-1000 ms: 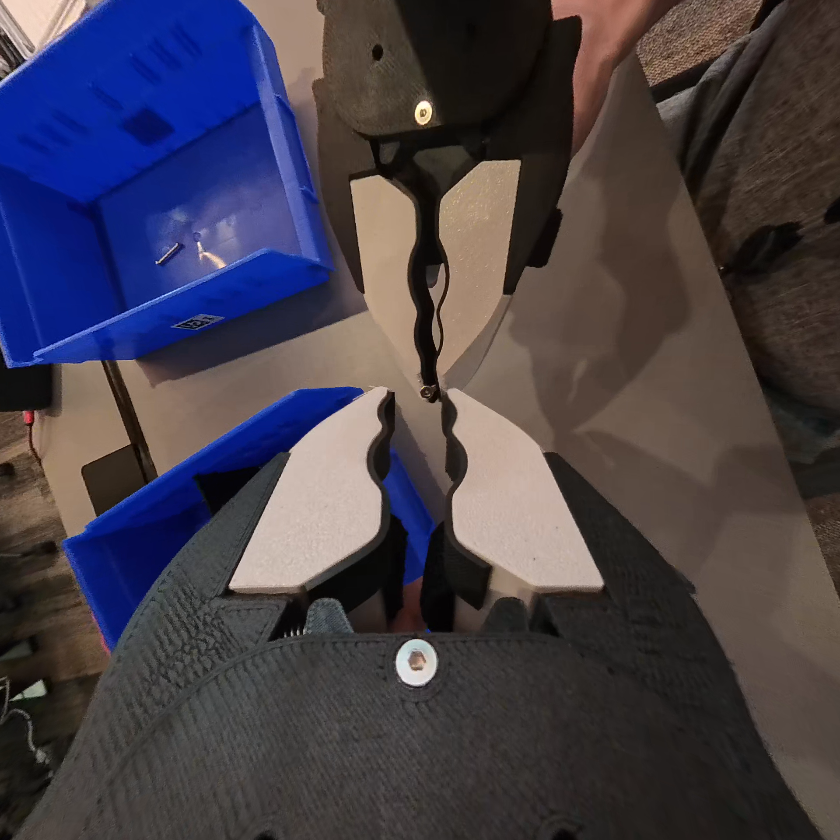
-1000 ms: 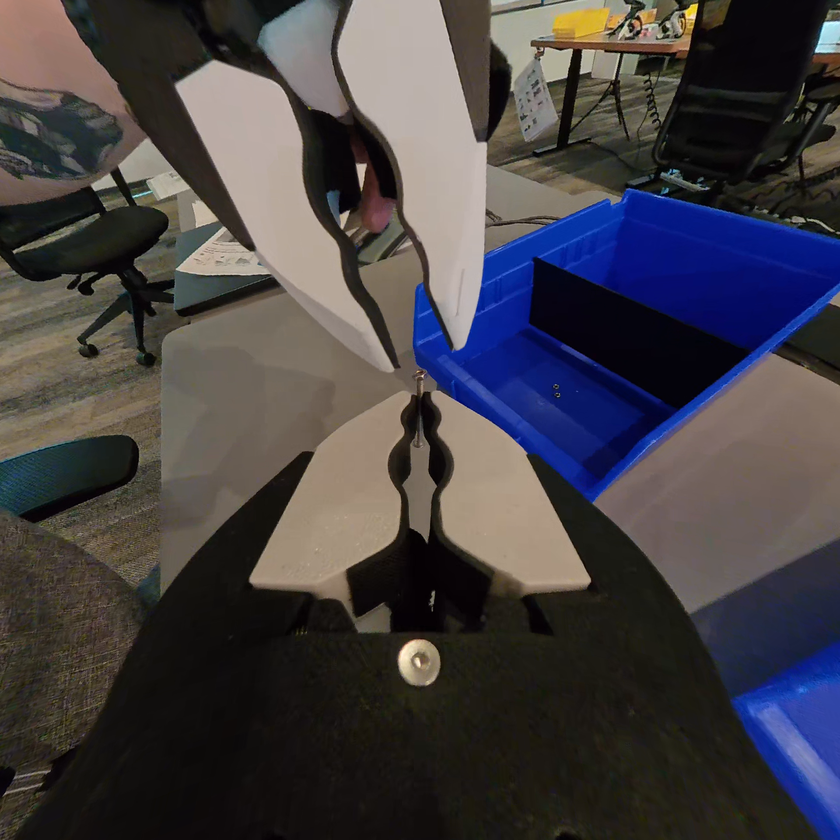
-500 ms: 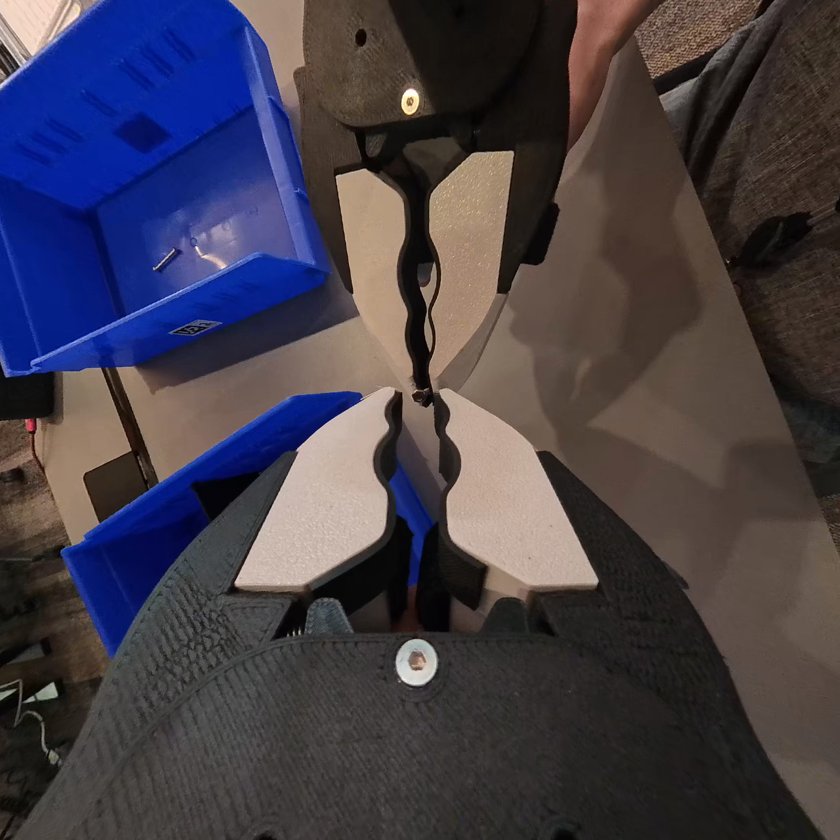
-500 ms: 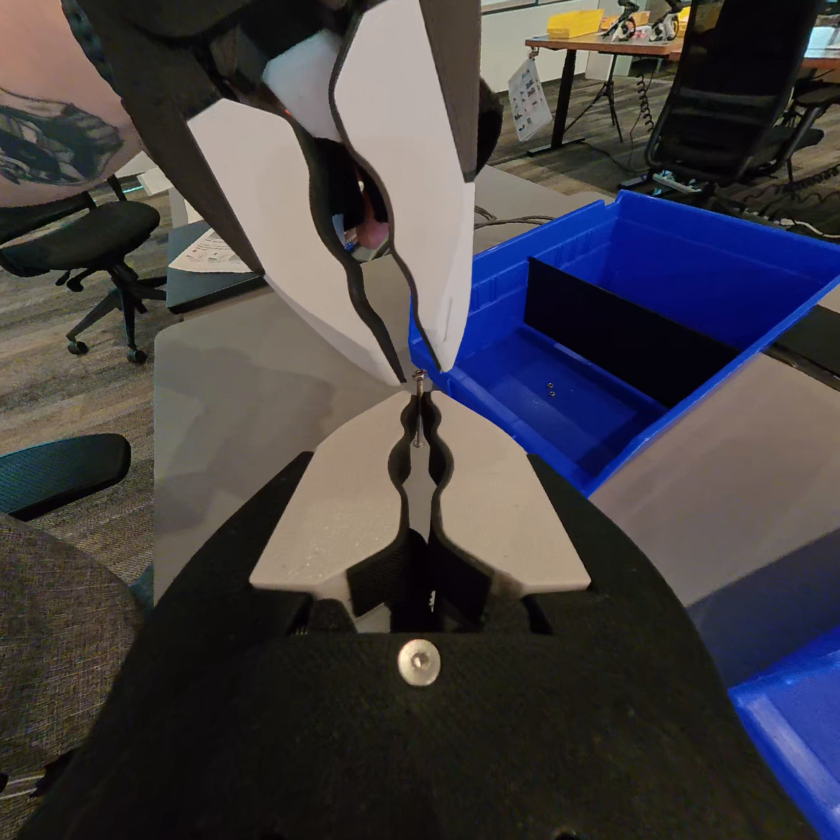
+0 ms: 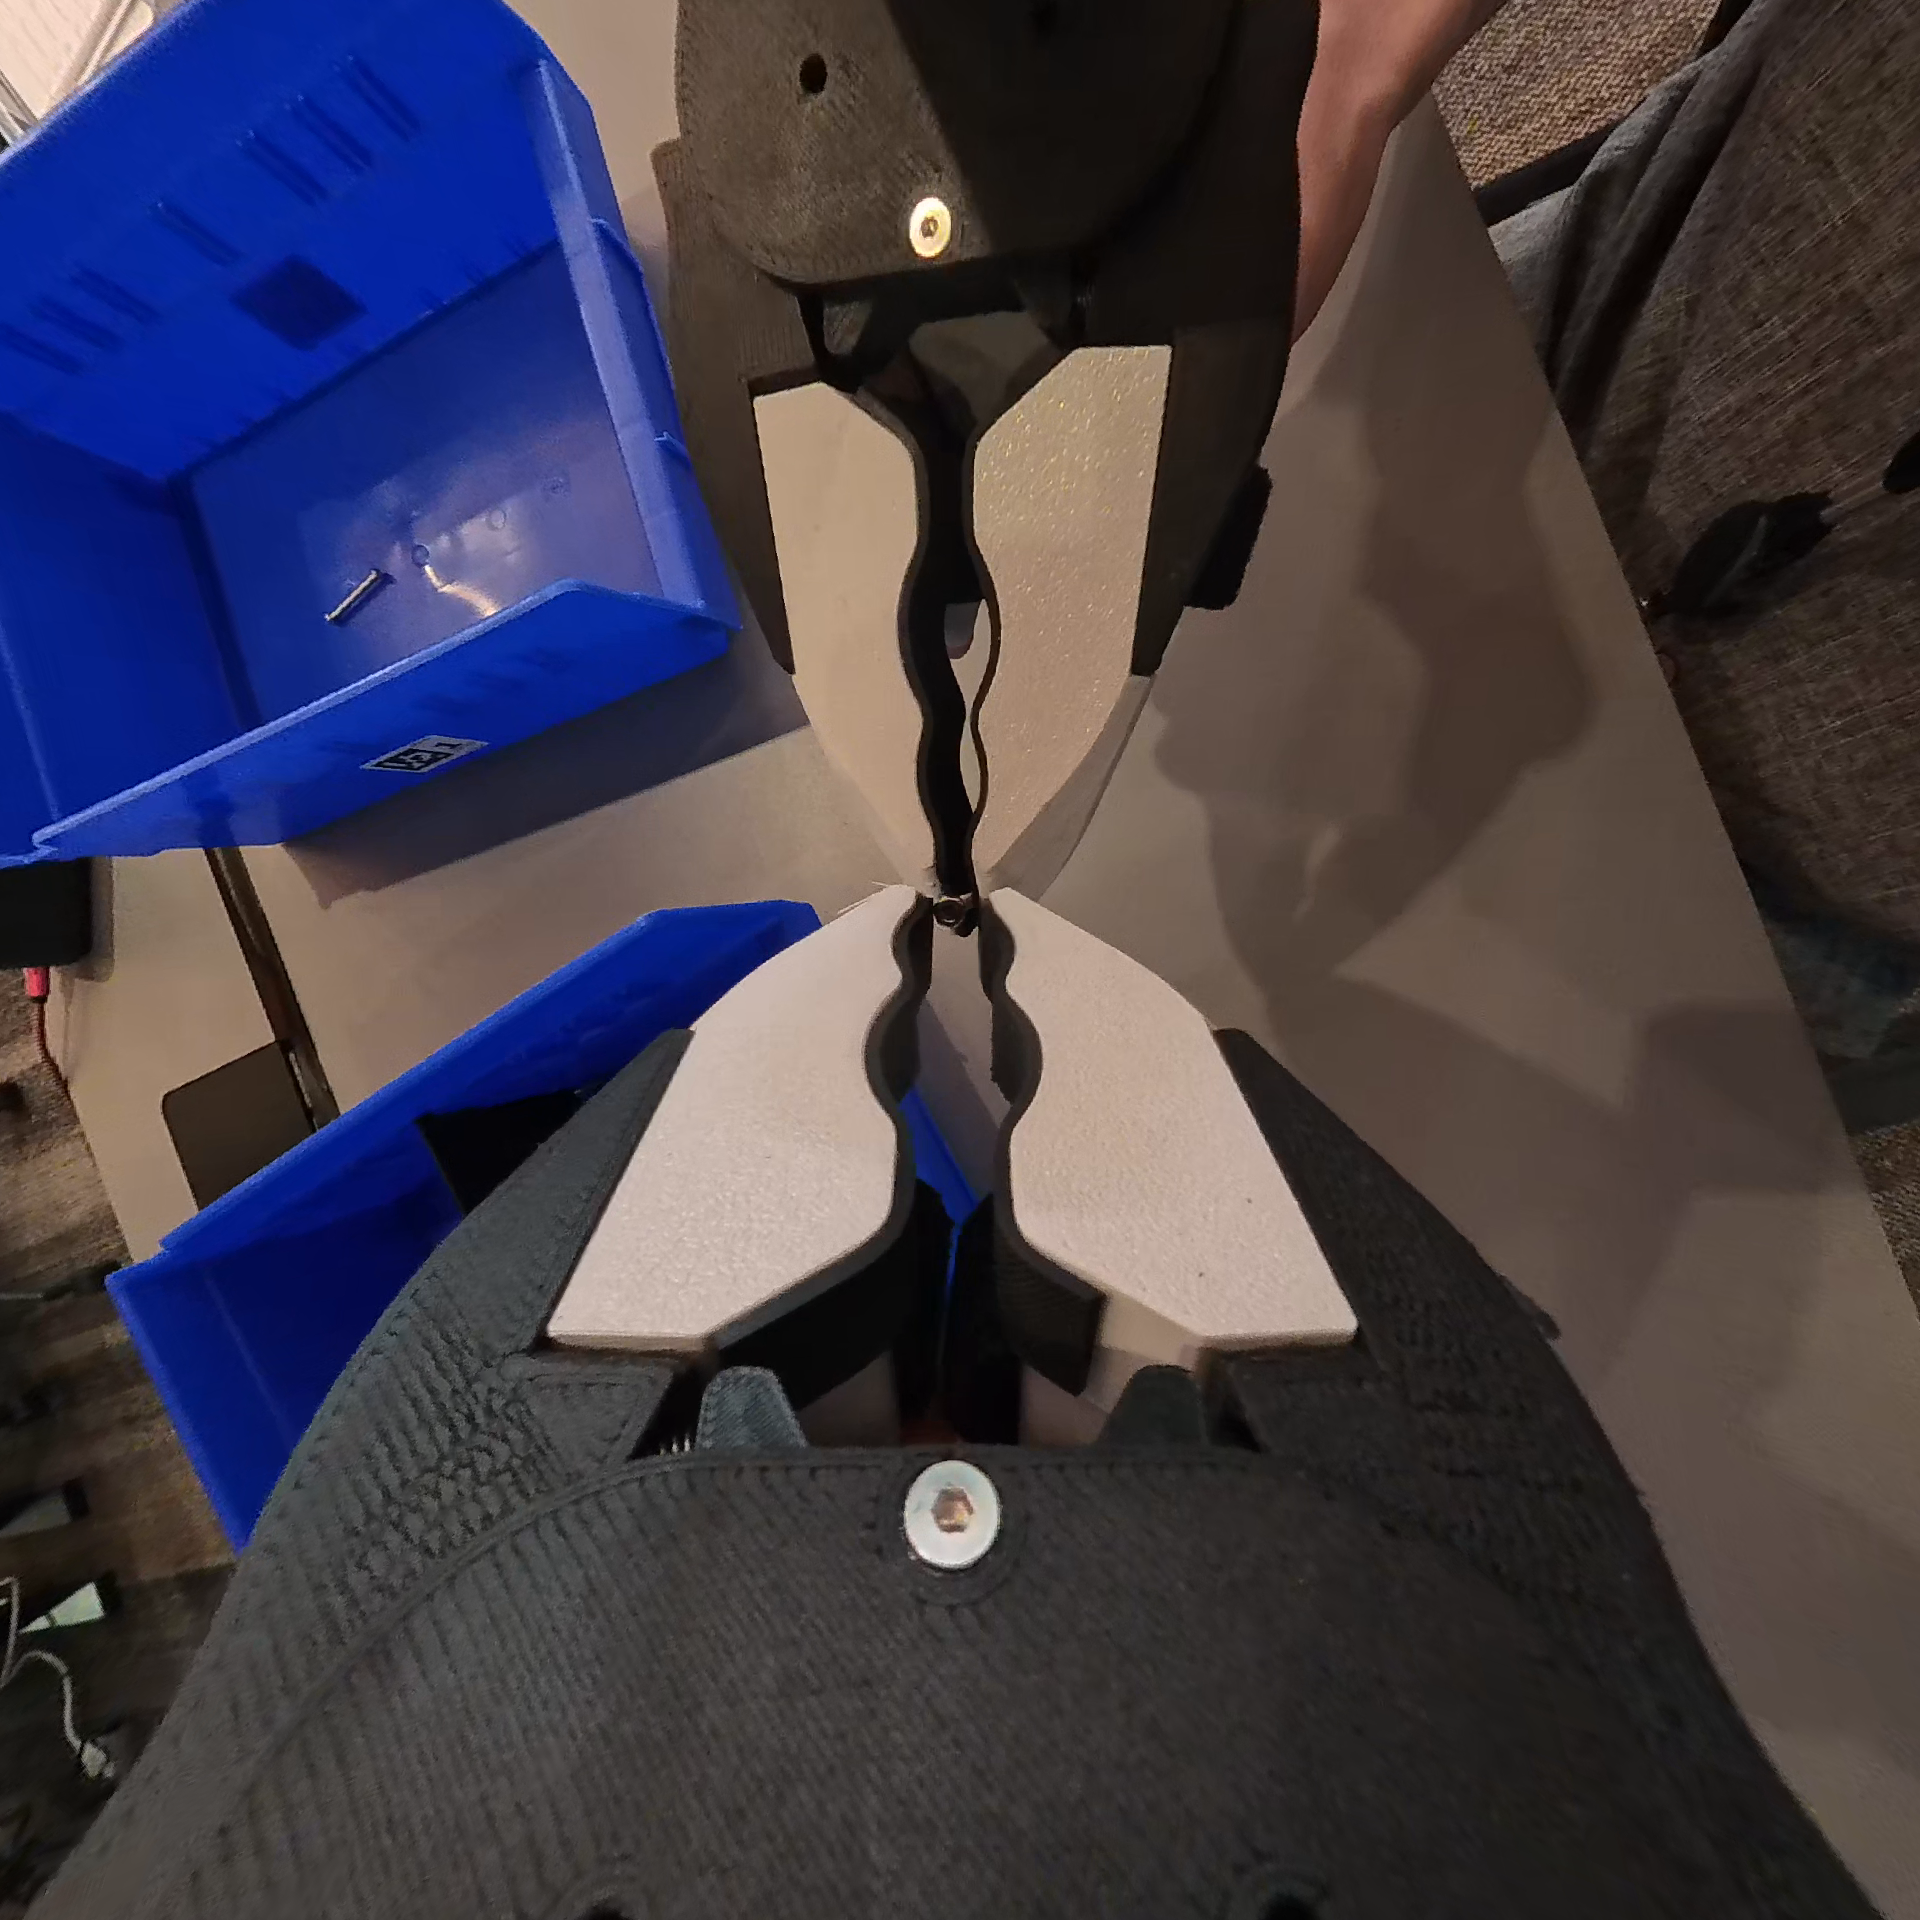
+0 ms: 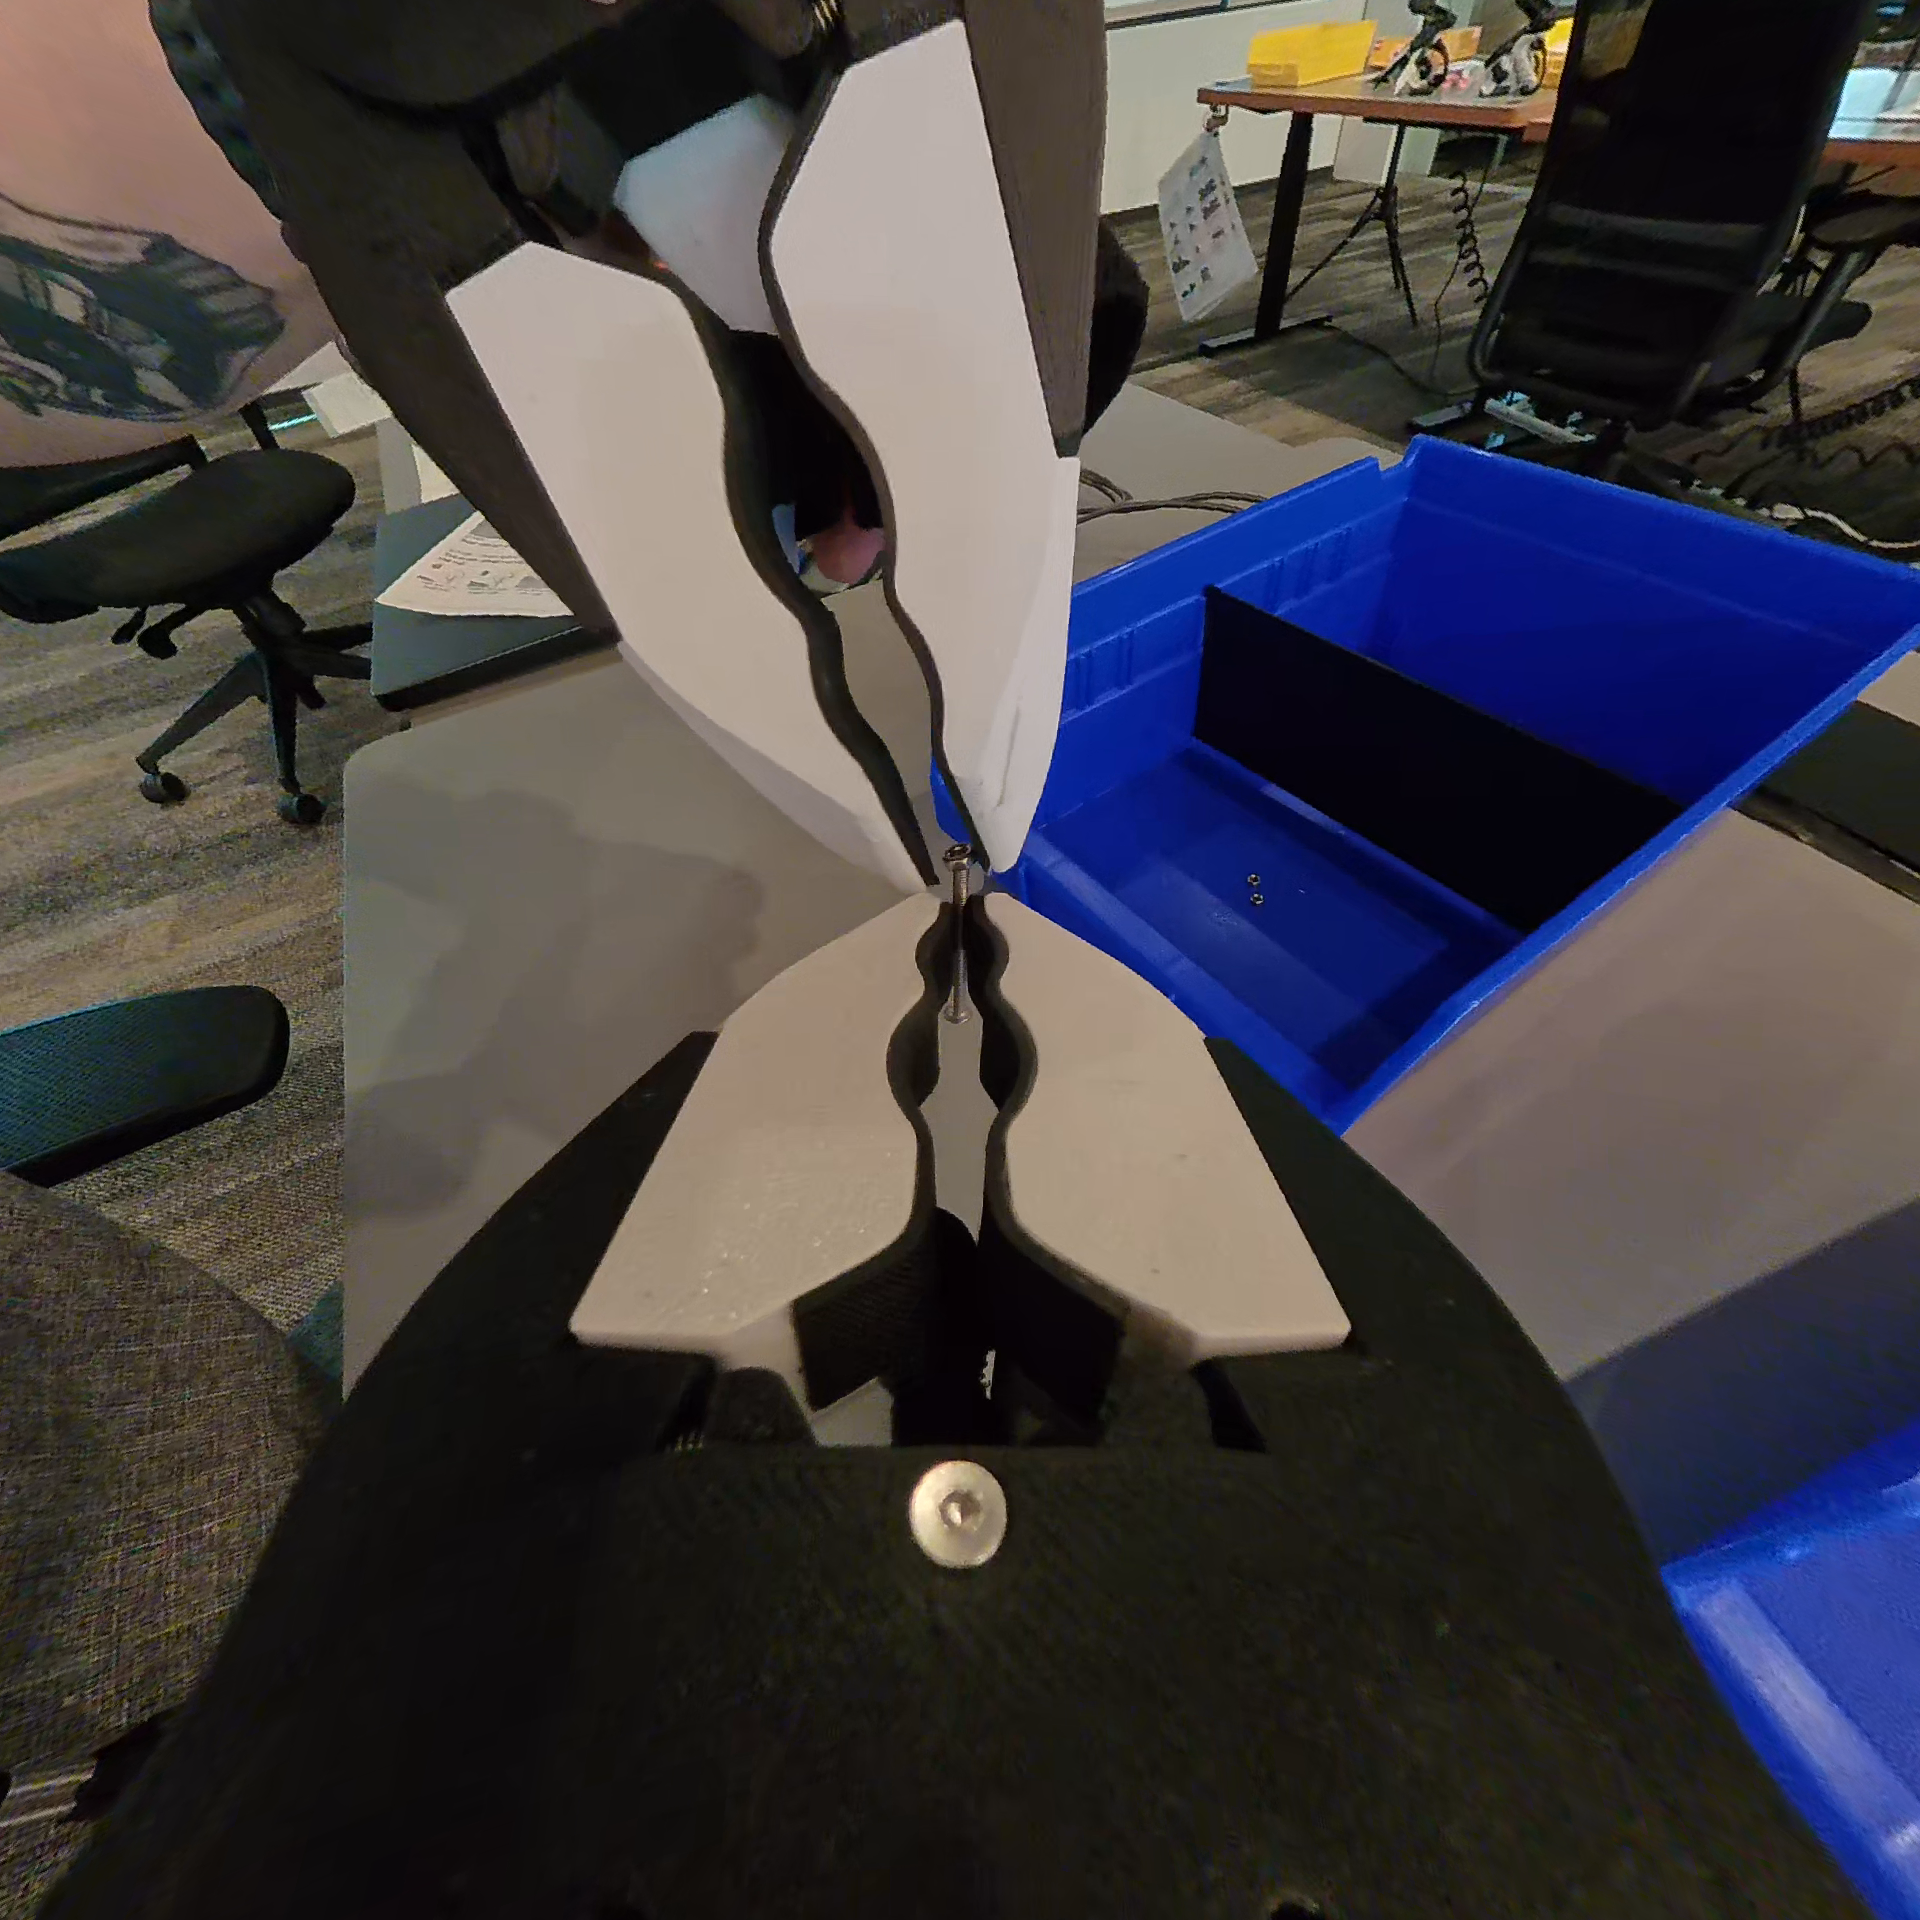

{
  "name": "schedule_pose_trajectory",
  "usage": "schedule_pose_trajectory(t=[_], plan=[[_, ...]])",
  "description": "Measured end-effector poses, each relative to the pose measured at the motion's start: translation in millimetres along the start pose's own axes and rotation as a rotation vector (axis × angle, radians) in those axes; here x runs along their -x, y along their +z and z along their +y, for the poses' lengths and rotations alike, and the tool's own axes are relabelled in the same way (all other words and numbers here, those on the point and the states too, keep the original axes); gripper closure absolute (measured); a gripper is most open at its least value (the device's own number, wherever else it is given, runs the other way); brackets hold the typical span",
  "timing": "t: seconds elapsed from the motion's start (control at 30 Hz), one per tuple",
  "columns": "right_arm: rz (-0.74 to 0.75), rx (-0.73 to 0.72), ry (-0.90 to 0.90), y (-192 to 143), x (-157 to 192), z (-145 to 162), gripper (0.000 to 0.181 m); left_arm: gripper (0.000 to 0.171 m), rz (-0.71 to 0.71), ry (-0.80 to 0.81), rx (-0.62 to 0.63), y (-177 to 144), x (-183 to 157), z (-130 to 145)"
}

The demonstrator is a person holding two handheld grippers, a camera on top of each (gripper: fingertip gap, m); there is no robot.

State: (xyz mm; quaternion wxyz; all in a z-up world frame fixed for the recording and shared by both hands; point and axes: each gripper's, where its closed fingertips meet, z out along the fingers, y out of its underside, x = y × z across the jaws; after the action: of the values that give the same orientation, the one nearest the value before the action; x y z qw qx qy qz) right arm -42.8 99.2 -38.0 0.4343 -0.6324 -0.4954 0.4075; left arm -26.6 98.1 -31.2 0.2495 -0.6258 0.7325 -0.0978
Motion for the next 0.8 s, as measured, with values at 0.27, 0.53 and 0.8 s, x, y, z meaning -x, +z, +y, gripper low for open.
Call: schedule_pose_trajectory(t=[0.27,0.53,0.8], plan=[[0.003,0.008,-0.005,0,0,1,0.179,0.166,0.009,0.002,0.0,1,0,0],[-0.197,0.005,-0.006,1,20,1,0.179,0.166,0.188,0.082,-0.024,-5,-18,-2],[-0.507,0.042,-0.041,-5,48,-1,0.18,0.166,0.386,0.157,-0.012,-16,-41,-7]])
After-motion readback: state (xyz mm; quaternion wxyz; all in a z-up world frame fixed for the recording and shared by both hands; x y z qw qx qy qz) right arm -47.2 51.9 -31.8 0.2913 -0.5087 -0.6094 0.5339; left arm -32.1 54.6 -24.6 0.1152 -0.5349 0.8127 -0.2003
